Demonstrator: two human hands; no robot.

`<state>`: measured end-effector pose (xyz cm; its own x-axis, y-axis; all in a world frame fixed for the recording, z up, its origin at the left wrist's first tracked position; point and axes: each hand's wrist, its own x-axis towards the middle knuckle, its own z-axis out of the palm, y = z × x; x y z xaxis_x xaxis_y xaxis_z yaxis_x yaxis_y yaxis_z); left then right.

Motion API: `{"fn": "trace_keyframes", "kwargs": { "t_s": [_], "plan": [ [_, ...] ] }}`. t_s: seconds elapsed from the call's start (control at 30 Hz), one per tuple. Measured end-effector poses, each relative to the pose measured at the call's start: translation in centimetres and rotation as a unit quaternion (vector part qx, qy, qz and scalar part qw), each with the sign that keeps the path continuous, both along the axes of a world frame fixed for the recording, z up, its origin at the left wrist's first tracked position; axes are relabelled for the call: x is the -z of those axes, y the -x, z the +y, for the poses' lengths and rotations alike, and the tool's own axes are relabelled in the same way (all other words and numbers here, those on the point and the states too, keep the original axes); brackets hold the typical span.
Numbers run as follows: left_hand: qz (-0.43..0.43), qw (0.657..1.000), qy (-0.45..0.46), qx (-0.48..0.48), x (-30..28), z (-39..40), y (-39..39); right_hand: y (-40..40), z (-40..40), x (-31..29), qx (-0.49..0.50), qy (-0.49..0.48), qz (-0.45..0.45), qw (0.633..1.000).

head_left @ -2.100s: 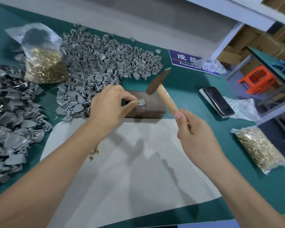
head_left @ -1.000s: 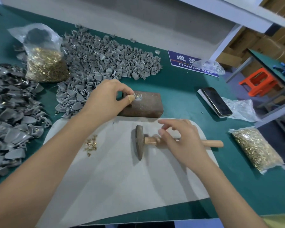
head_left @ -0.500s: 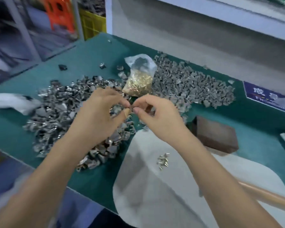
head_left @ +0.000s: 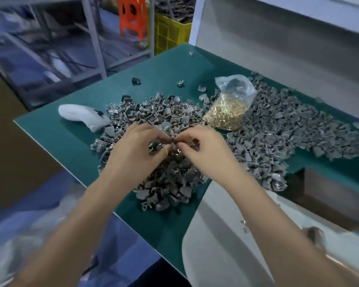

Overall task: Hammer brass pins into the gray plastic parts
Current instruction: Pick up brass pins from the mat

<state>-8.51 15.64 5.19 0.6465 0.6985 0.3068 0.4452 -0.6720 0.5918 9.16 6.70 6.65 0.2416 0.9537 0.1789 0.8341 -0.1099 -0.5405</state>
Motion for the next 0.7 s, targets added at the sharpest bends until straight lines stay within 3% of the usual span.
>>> {"fn": "trace_keyframes", "kwargs": {
  "t_s": [0.13, 0.3, 0.57, 0.7],
  "plan": [
    [-0.053, 0.997, -0.003, 0.049, -1.1, -2.4, -2.6, -3.1, -4.5, -0.6, 0.043, -0.031, 0.022, 0.998],
    [-0.108, 0.983, 0.078, 0.126, 0.4, -7.9, -7.5, -6.1, -12.8, -0.5, 0.086, -0.001, 0.023, 0.996],
    [-0.086, 0.974, 0.106, 0.181, 2.0, -11.8, -12.4, -7.3, -21.5, 0.4, 0.07, 0.103, 0.026, 0.992],
    [-0.064, 0.975, 0.089, 0.194, 1.3, -11.2, -14.2, -6.3, -21.3, 2.1, 0.065, 0.079, 0.049, 0.994]
  ]
}}
